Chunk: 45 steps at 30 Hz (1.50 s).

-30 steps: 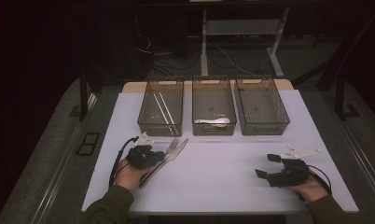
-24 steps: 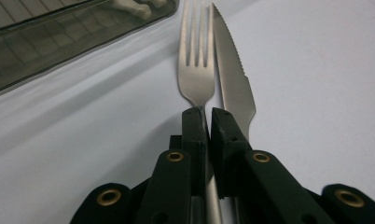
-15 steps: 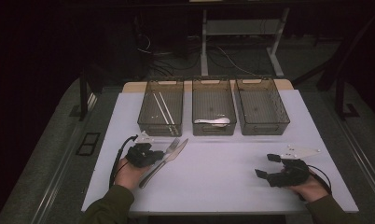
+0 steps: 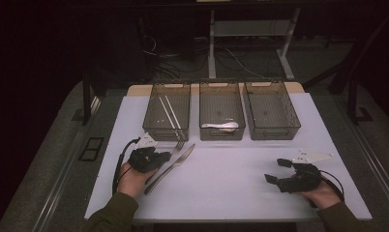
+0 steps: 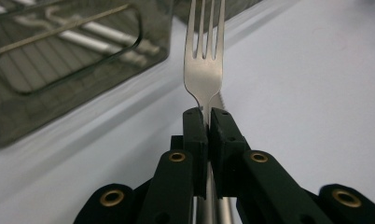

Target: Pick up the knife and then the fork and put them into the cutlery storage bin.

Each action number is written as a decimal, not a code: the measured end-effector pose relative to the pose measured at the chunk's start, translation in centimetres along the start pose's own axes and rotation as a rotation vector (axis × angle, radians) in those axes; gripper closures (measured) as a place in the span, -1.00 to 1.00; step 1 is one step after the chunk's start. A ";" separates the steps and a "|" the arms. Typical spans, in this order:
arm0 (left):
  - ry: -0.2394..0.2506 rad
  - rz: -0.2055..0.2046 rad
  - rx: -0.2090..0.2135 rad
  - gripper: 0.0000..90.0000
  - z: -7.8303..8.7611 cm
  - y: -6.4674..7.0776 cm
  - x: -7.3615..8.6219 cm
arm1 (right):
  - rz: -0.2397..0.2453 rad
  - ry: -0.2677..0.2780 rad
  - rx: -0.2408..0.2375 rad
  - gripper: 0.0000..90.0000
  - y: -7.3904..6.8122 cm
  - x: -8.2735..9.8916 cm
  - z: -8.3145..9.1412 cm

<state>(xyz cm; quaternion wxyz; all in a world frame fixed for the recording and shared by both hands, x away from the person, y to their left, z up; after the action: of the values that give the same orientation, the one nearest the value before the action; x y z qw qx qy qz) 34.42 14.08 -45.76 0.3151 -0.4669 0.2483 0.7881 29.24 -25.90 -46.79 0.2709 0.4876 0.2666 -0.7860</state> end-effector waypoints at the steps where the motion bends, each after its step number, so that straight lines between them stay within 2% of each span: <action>1: 0.005 0.003 0.001 0.89 0.0 0.1 -0.1 | 0.000 0.005 0.003 -0.57 0.0 -0.1 0.0; 12: 0.074 -0.028 0.038 0.89 0.1 2.0 -2.1 | -0.037 0.033 -0.036 -0.58 -0.4 -1.2 0.1; 17: 0.118 -0.037 0.084 0.89 -0.4 3.9 -4.0 | -0.049 0.047 -0.057 -0.60 -0.8 -1.8 0.0; 24: 0.125 -0.063 0.129 0.89 -1.8 6.3 -5.2 | -0.048 0.057 -0.082 -0.60 -1.5 -3.0 -0.3; 28: 0.131 -0.070 0.142 0.89 -2.9 7.6 -5.7 | -0.068 0.086 -0.105 -0.47 -2.0 -3.9 -0.6; 36: 0.138 -0.082 0.169 0.89 -5.1 9.5 -6.7 | -0.074 0.119 -0.151 -0.17 -3.2 -6.1 -2.2; 39: 0.145 -0.094 0.161 0.89 -5.9 10.0 -6.9 | -0.084 0.133 -0.169 -0.11 -3.5 -6.8 -2.9; 45: 0.147 -0.108 0.173 0.89 -6.7 10.9 -6.9 | -0.102 0.165 -0.198 -0.02 -4.2 -8.5 -4.2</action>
<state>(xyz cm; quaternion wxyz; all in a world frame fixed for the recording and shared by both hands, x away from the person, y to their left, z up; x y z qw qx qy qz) 32.86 0.29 -41.43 0.3771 -0.5071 0.3121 0.7094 32.22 -18.58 -39.98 0.2545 0.5072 0.3886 -0.7259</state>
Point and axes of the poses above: each handheld gripper's, and its own axes: z roughly backward along the jaws, x roughly out of its underside, y roughly to its right, the point moved 6 cm from there along -z, roughly forward along the jaws, and after that the axes turned 14 degrees about y, right-handed, at the moved point
